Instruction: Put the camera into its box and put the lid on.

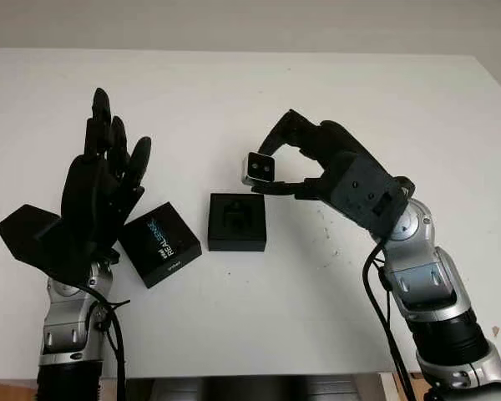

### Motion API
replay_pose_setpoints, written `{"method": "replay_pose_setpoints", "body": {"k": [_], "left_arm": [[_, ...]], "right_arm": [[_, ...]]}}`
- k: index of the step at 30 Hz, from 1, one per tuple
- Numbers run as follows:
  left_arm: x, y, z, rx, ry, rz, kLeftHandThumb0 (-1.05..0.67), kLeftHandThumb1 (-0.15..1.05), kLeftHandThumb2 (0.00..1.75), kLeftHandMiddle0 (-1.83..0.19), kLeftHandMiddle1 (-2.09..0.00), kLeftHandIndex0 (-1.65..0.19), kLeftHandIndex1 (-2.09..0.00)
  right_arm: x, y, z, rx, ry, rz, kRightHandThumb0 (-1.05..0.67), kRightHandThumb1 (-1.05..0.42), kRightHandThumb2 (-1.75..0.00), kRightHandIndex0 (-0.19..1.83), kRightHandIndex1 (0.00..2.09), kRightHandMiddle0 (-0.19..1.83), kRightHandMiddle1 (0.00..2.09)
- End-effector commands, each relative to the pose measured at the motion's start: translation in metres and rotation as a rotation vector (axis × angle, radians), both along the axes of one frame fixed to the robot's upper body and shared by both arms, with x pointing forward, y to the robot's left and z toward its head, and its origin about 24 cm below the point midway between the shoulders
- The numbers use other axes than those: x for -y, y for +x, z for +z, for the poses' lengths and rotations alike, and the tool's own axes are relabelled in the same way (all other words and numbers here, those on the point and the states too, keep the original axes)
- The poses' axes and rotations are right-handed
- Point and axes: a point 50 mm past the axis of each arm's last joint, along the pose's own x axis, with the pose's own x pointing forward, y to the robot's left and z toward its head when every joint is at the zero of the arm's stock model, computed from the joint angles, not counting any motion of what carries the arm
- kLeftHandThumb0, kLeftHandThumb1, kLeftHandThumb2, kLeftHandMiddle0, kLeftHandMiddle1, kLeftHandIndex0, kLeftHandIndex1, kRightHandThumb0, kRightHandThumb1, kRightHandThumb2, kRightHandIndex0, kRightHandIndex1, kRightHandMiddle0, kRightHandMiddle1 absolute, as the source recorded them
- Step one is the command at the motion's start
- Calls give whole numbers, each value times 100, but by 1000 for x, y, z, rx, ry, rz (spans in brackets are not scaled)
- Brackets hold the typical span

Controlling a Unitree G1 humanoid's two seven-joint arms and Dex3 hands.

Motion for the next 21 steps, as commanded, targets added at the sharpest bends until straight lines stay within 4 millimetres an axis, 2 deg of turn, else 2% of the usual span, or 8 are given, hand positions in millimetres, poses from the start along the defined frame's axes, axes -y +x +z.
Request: {"method": "replay_pose_setpoints", "body": {"k": [1, 21], "left_arm": [[2, -3, 0, 7, -6, -1, -60, 105, 32, 19, -1, 16, -1], [3, -4, -2, 3, -4, 0, -60, 105, 34, 19, 0, 17, -2]], "right_arm": [[-3, -3, 3, 15, 1, 8, -44, -98, -5, 32, 6, 32, 187], [-15, 8, -19, -27, -49, 35, -46, -98, -5, 32, 6, 38, 189]]}}
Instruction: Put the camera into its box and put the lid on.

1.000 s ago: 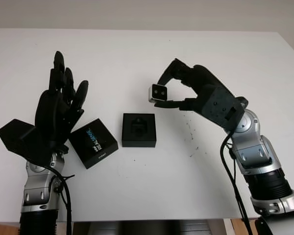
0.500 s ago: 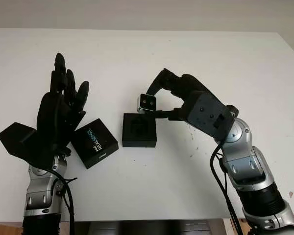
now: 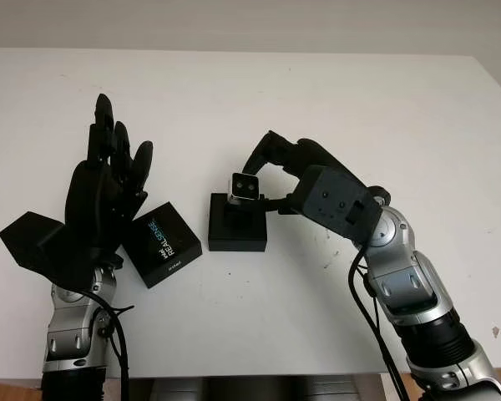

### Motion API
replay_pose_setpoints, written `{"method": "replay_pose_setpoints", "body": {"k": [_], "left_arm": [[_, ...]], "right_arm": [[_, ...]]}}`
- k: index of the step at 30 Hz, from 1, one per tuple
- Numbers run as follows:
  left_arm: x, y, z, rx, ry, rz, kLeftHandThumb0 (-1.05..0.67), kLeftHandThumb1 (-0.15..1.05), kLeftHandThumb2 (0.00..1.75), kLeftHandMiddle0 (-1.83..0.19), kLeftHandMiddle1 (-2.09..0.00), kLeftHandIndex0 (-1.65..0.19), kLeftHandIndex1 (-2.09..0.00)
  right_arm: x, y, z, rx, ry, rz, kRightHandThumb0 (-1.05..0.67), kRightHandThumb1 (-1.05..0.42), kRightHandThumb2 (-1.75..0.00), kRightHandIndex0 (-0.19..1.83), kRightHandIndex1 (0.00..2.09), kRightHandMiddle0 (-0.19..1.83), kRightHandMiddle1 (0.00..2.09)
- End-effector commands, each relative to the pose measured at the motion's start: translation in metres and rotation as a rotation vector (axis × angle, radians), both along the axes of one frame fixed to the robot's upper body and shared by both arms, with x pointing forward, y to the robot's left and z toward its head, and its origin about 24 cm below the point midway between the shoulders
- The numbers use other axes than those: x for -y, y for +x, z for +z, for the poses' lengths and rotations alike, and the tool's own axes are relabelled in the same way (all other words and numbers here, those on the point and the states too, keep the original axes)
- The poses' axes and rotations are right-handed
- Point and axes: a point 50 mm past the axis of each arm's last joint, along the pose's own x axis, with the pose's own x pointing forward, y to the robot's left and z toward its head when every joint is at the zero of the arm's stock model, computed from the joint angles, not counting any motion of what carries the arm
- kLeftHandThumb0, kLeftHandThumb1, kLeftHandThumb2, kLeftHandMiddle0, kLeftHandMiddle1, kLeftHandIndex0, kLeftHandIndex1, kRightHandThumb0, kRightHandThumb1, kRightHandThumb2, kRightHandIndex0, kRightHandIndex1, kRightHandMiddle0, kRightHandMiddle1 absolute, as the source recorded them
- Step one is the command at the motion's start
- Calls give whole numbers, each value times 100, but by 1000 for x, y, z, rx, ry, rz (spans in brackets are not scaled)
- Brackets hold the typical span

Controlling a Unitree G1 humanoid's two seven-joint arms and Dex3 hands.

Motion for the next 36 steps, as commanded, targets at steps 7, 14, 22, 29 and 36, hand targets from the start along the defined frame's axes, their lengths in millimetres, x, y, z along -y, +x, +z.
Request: {"method": "replay_pose_setpoints", "body": {"k": [7, 14, 22, 29, 36], "left_arm": [[1, -2, 2, 13, 5, -2, -59, 105, 35, 19, 0, 17, -2], [1, -2, 2, 11, 10, 1, -59, 105, 35, 19, 0, 17, -2], [1, -2, 1, 9, 14, 9, -59, 105, 35, 19, -1, 16, -2], [1, -2, 1, 10, 21, 10, -59, 105, 36, 19, -1, 17, -2], [1, -2, 1, 14, 18, 9, -59, 105, 35, 19, -2, 17, -3]], "right_arm": [[-5, 2, -1, 9, -26, 20, -46, -98, -6, 32, 6, 38, 187], [-7, 1, -4, -4, -34, 29, -46, -98, -5, 32, 6, 38, 189], [-11, -1, -5, -18, -18, 45, -46, -98, -5, 31, 5, 38, 191], [-12, -3, -7, -39, -8, 48, -47, -98, -5, 31, 5, 36, 190], [-12, -3, -9, -45, -17, 41, -47, -98, -5, 32, 6, 35, 189]]}}
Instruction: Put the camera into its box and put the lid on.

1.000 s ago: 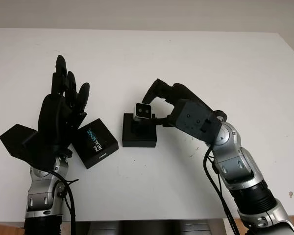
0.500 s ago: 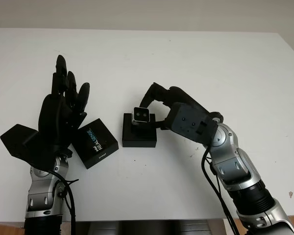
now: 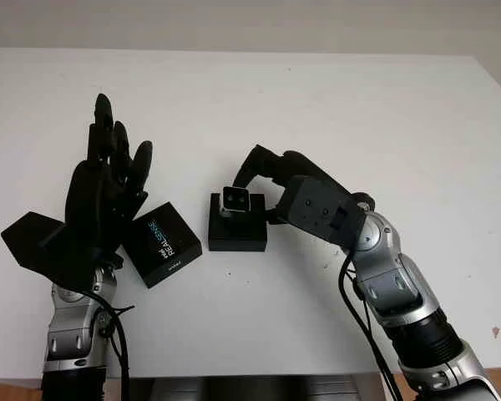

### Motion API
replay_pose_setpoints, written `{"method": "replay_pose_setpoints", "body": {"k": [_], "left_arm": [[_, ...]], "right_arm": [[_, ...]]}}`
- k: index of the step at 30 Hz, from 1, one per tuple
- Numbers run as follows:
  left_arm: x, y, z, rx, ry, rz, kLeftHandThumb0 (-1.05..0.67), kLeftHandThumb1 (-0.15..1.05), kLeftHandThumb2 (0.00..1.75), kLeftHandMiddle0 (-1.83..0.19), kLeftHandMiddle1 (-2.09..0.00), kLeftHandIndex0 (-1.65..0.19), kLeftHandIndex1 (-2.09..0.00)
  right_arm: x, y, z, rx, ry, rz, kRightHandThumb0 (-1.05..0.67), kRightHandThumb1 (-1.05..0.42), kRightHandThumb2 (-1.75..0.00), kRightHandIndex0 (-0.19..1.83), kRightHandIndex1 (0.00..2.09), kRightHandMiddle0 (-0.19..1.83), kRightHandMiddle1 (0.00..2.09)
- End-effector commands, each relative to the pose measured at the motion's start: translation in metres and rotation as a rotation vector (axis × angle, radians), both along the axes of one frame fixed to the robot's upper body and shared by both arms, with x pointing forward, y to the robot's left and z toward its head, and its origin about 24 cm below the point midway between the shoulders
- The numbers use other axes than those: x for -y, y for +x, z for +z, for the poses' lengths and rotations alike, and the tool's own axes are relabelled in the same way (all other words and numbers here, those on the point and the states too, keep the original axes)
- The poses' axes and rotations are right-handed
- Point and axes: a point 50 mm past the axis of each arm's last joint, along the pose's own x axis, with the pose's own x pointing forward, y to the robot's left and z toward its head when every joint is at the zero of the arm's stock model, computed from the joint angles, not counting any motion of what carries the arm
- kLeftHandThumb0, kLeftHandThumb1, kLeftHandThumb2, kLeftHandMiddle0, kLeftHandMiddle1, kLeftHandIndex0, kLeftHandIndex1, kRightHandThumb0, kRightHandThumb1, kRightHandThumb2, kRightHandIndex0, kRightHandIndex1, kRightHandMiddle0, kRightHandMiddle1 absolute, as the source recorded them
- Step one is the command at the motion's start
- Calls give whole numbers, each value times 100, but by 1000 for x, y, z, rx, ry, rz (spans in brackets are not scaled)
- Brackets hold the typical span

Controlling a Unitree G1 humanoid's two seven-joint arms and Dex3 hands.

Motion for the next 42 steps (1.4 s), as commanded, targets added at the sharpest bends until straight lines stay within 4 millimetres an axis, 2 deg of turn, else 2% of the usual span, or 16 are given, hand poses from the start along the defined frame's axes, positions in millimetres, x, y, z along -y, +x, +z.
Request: {"method": "replay_pose_setpoints", "body": {"k": [1, 42], "left_arm": [[1, -2, 1, 7, 6, 2, -60, 105, 35, 19, -2, 17, -3], [1, -6, -2, 4, -10, 26, -60, 105, 35, 19, 0, 19, -2]], "right_arm": [[-1, -2, 1, 6, 1, 4, -47, -98, -5, 32, 6, 35, 189], [7, -8, -11, -33, -61, -2, -46, -99, -5, 30, 5, 35, 197]]}}
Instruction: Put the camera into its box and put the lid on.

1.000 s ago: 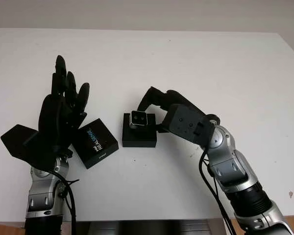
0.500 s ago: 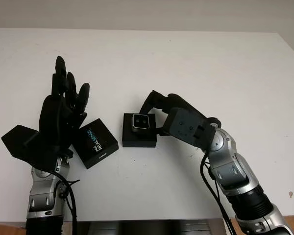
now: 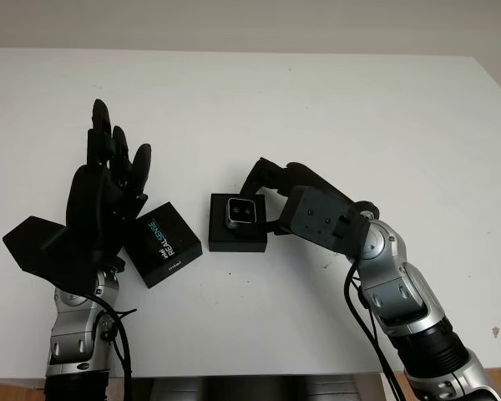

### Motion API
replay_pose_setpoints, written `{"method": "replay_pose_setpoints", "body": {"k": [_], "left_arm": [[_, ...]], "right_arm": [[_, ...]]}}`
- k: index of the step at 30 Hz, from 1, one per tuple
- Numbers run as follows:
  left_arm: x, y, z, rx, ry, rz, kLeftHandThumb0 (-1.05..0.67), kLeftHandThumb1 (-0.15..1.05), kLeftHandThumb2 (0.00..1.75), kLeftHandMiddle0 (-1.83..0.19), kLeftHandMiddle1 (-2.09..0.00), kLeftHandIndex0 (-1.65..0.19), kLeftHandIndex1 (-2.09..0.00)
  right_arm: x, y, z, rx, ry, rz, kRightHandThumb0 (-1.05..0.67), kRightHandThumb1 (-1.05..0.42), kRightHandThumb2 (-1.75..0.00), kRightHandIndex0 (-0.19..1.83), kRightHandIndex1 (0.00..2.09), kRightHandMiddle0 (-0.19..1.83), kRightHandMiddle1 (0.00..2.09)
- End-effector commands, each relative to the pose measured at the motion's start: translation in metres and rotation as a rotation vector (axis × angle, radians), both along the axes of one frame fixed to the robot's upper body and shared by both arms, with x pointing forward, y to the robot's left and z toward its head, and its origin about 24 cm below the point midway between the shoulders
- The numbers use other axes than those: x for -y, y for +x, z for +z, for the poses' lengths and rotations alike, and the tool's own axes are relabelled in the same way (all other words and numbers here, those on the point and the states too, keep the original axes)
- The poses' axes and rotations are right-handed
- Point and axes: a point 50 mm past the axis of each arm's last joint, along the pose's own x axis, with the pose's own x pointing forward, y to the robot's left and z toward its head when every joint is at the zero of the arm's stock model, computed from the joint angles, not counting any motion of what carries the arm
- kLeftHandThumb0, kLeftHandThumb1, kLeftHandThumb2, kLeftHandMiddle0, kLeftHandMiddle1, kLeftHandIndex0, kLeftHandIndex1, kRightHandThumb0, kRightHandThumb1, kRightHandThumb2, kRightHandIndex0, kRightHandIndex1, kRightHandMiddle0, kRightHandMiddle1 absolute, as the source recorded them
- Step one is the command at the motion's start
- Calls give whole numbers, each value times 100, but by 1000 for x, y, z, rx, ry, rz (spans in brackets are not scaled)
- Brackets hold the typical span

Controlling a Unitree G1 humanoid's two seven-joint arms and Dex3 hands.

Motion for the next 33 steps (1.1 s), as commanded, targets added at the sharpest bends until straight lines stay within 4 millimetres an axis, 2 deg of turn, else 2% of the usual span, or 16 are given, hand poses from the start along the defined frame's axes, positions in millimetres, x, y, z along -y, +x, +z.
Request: {"method": "replay_pose_setpoints", "body": {"k": [1, 24, 30, 33], "left_arm": [[0, -3, 2, 11, 15, 7, -60, 105, 35, 19, 0, 19, -2], [-2, -5, -1, 10, 13, 12, -60, 105, 34, 19, -1, 18, -3], [-1, -6, -1, 14, 12, 12, -60, 105, 34, 19, -1, 18, -3], [-1, -6, -1, 17, 7, 5, -60, 105, 34, 19, 0, 19, -2]], "right_arm": [[0, -2, -2, 8, -14, 3, -46, -99, -5, 30, 5, 35, 197], [-3, -2, -5, 45, -13, -1, -46, -101, -6, 32, 6, 33, 197], [-3, -2, -6, 41, -26, 5, -48, -101, -6, 32, 6, 33, 194], [-2, -2, -7, 14, -12, 5, -48, -100, -5, 29, 5, 27, 188]]}}
